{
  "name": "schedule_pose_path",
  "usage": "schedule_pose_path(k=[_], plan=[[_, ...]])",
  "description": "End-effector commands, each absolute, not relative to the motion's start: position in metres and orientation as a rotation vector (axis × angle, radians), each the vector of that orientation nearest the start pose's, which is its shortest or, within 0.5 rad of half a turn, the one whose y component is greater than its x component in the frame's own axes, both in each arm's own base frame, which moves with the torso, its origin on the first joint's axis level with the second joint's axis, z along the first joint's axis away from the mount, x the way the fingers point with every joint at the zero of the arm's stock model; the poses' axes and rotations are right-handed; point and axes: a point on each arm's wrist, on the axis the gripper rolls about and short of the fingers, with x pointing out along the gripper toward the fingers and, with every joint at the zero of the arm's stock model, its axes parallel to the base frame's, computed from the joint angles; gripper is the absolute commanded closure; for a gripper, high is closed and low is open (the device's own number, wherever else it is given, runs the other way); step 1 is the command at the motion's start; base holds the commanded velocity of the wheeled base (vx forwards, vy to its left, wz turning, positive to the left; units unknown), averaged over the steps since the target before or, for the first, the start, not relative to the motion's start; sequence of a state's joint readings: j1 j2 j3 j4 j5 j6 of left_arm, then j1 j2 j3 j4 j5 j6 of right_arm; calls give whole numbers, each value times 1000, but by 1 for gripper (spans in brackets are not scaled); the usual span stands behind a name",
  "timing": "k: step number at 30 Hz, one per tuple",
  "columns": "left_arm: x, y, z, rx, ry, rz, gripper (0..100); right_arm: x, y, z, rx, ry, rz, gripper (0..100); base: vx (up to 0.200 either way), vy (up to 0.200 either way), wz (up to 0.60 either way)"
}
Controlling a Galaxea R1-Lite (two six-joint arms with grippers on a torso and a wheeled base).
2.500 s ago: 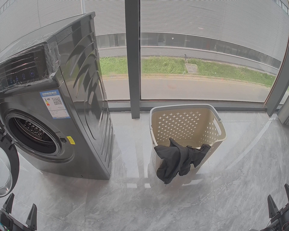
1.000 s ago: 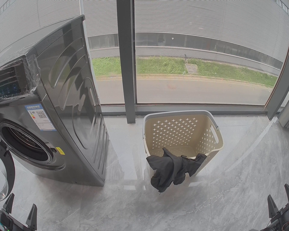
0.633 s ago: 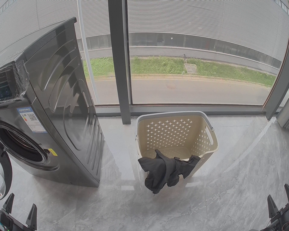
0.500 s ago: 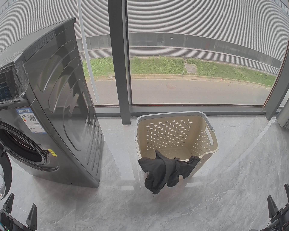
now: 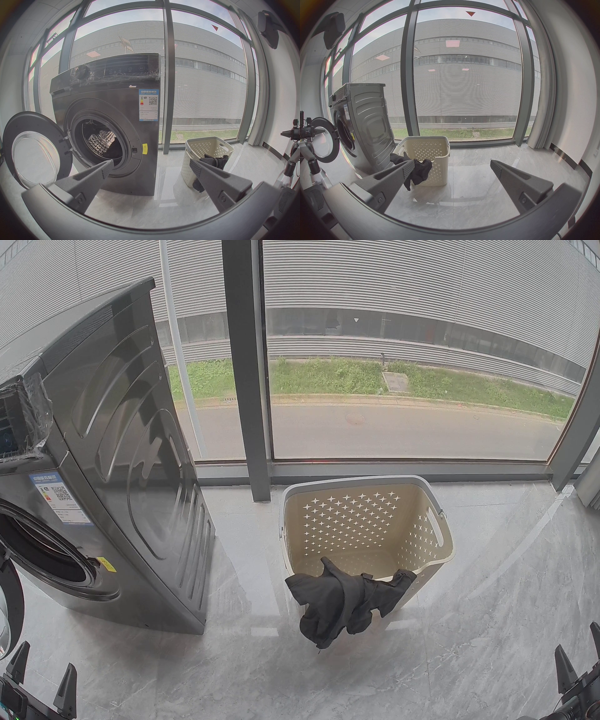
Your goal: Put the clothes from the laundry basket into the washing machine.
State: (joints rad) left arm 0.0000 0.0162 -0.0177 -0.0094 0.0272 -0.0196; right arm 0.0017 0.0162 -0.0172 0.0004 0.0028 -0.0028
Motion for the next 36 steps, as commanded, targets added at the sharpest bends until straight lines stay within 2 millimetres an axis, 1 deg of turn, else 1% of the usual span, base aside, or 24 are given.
schedule_pose_path(k=[1,7,8,9,10,11,12,14,16,17,19,22,23,25,26,27,30,36], plan=[[-23,1,76,-20,-9,28,0,-23,0,75,-2,0,6,0,0,0,0],[-23,1,77,-20,-11,28,0,-23,0,76,12,-6,-12,0,0,0,0],[-23,1,77,-20,-11,28,0,-26,0,89,5,-75,-3,0,0,0,0],[-23,1,77,-20,-11,28,0,-37,0,121,2,-222,2,0,0,0,0],[-23,1,76,-20,-9,28,0,-44,0,144,4,-279,11,0,0,0,0],[-23,1,77,-19,-11,28,0,-44,0,155,4,-265,20,0,0,0,0],[-23,1,76,-19,-9,28,0,-38,-1,160,7,-202,40,0,0,0,0],[-23,1,77,-19,-11,28,0,-27,-1,157,8,-79,98,0,0,-200,0],[-23,1,76,-20,-9,28,0,-9,1,146,24,79,189,0,0,-200,0],[-23,1,76,-20,-9,28,0,-2,2,144,39,134,216,0,0,-200,0],[-23,1,76,-20,-9,28,0,15,5,144,89,250,258,0,0,-100,0],[-23,1,77,-20,-11,28,0,35,12,148,146,365,338,0,0,0,0],[-23,1,76,-20,-9,28,0,47,18,149,164,413,394,0,0,0,0],[-23,1,77,-20,-11,26,0,62,25,148,174,461,436,0,0,0,0],[-23,1,76,-20,-9,28,0,65,27,148,175,470,441,0,0,0,0],[-23,1,76,-20,-9,26,0,78,33,146,173,505,449,0,0,0,0],[-23,0,77,-23,-9,21,0,101,44,139,164,573,462,0,0,0,0],[-23,0,77,-23,-9,20,0,136,65,122,141,647,496,0,0,0,0]])
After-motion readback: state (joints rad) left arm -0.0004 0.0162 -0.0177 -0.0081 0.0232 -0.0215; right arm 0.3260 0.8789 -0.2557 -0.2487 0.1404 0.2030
